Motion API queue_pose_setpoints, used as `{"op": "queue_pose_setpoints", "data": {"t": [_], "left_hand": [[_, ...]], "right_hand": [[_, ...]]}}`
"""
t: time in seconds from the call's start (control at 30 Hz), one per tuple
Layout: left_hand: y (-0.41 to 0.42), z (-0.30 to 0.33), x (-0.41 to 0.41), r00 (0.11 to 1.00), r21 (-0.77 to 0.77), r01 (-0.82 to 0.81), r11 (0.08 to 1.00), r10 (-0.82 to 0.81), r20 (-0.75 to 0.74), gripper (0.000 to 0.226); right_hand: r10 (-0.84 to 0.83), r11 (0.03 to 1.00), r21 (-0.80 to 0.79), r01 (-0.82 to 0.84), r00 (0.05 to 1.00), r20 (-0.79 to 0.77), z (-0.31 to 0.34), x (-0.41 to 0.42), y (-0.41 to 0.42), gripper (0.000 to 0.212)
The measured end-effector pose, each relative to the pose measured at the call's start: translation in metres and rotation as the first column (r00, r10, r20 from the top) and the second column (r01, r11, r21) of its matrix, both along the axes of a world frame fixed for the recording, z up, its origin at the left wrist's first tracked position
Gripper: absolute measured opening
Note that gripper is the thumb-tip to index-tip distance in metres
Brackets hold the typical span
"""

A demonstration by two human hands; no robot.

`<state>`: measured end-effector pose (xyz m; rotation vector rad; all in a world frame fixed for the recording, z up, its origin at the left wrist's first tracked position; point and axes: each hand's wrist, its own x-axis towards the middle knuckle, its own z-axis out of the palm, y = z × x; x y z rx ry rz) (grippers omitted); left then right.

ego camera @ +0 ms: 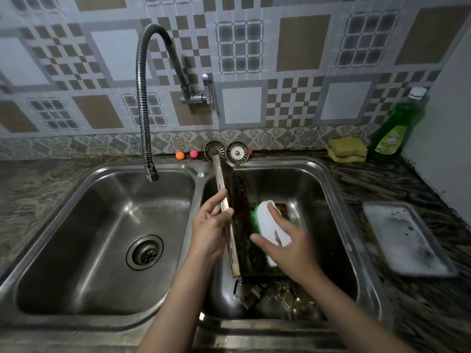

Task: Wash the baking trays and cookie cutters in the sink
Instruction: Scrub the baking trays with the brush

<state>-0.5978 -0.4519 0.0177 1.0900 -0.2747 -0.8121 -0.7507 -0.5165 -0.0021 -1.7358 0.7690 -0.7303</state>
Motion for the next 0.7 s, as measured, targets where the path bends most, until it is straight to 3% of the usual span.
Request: {"op": "queue_pose_setpoints", "data": {"t": [0.17,0.3,0.47,0.53,0.6,0.7], "left_hand": [[-0.013,0.009,-0.018,0.999,0.047,-0.016,0.999,0.018,-0.031,0.043],[-0.019,0.022,-0.017,0.992,0.087,0.123,0.989,-0.123,-0.007,0.022],[-0.022,0.043,-0.004,0.918,0.138,0.377,0.916,-0.389,0.075,0.023],[-0.018,0.044,0.0,0.908,0.218,0.29,0.932,-0.34,0.244,0.022],[-0.007,0.04,0.006,0.843,0.275,0.073,0.959,-0.207,0.496,0.02],[0.021,0.021,0.02,0.761,0.293,-0.144,0.945,-0.084,0.643,0.019]], "right_hand": [[0.11,0.989,-0.083,-0.122,0.985,-0.133,0.004,0.007,0.016,0.095],[0.067,0.995,-0.068,-0.068,0.998,-0.005,-0.001,0.007,0.021,0.088],[-0.137,0.989,-0.031,0.143,0.978,0.158,-0.003,0.003,0.022,0.066],[-0.211,0.977,0.015,0.212,0.958,0.194,-0.001,0.002,0.021,0.059],[-0.217,0.976,0.051,0.211,0.953,0.21,0.001,0.0,0.021,0.054],[-0.215,0.975,0.107,0.194,0.944,0.251,0.005,-0.003,0.024,0.049]]}}
